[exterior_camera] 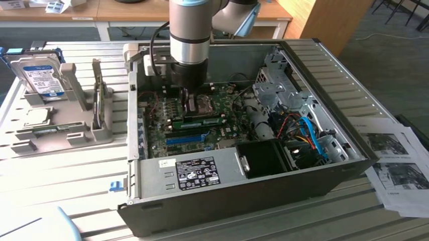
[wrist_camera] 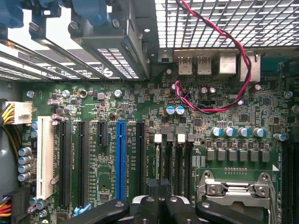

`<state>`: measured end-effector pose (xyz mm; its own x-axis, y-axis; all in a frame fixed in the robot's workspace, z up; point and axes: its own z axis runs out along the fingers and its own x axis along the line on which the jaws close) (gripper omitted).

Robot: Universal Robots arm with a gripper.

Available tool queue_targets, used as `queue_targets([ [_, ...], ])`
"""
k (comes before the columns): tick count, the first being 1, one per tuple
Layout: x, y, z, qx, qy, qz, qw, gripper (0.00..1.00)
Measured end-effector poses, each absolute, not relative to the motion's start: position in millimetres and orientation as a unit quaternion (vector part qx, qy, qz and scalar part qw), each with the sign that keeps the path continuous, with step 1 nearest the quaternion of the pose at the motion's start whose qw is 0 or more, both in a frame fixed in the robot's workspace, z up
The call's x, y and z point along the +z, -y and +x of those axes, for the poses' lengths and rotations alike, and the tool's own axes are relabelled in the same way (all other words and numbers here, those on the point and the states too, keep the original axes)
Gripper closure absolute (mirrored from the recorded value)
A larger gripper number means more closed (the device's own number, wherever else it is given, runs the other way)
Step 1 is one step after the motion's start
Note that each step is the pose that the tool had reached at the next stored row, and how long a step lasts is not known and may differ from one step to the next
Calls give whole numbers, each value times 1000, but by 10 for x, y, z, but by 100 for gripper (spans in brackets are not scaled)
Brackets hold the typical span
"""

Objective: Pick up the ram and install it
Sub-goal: 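Press down the ram until it locks into place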

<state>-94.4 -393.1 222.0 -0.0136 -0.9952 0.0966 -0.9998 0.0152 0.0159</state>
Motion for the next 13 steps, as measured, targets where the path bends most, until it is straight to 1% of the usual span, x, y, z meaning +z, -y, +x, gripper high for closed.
queue_targets([
  [13,2210,3930,-943,28,711,701,40,91],
])
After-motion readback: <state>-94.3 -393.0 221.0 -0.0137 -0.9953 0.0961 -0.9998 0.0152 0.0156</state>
